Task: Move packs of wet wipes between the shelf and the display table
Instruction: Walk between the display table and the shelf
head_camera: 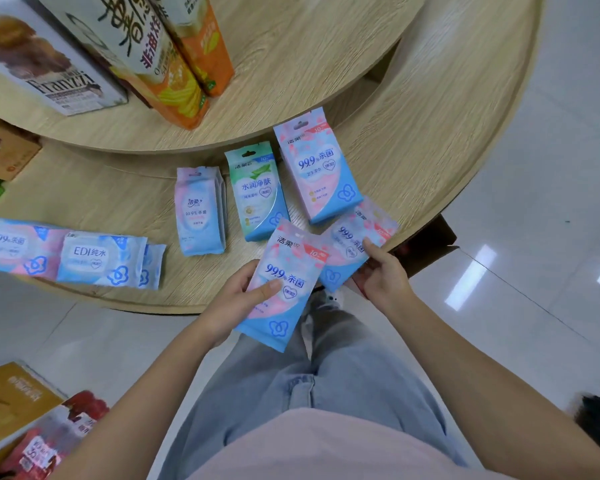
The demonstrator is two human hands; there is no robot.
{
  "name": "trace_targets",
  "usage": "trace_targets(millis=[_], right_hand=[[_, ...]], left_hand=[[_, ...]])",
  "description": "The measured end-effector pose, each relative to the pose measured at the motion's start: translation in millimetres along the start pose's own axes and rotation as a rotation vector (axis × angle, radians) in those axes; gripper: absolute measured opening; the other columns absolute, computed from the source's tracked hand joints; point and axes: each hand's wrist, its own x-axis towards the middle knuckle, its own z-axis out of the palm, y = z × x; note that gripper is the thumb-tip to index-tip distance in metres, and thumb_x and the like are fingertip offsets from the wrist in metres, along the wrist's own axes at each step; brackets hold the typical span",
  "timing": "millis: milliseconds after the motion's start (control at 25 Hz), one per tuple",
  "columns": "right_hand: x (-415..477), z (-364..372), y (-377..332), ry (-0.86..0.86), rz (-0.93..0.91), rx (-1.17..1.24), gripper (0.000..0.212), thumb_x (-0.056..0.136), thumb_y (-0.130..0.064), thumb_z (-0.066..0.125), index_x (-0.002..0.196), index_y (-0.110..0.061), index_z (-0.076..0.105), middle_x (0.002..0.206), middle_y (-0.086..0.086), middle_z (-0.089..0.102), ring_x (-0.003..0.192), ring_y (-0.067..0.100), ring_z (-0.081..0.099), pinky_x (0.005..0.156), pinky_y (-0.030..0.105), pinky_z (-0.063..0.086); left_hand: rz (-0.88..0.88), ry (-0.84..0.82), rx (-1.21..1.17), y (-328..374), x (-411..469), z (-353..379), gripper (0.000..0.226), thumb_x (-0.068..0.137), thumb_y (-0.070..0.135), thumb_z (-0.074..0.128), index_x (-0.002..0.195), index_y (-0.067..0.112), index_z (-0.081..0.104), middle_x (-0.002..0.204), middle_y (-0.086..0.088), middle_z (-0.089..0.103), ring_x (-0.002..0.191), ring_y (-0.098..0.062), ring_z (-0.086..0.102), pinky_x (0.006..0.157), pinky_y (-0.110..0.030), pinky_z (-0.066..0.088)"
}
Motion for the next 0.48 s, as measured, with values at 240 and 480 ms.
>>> trace_targets(millis=[240,480], right_hand=[[-66,-11,8,-0.083,-0.118,0.202,0.041,0.086,-0.037,0.051,0.116,-0.012,0.065,0.109,0.010,0.071,0.093,0.023,0.070,0.082,0.041,0.058],[-148,-31,89,0.173,-0.433,0.245,0.026,0.084,-0.005,0.063,0.109,-0.008,0.062,0.091,0.009,0.072,0.074,0.019,0.071,0.065,0.033,0.058]], left_hand=[[0.046,-0.085,0.137,28,3,2,0.021,0.090,0.020,0.057,0.111,0.019,0.061,0.104,-0.004,0.074,0.086,-0.018,0.072,0.071,-0.031,0.059],[0.147,-0.360,0.574,51,17,31,0.017,0.095,0.029,0.054,0.109,0.025,0.062,0.105,0.005,0.072,0.092,-0.012,0.070,0.077,-0.025,0.053]])
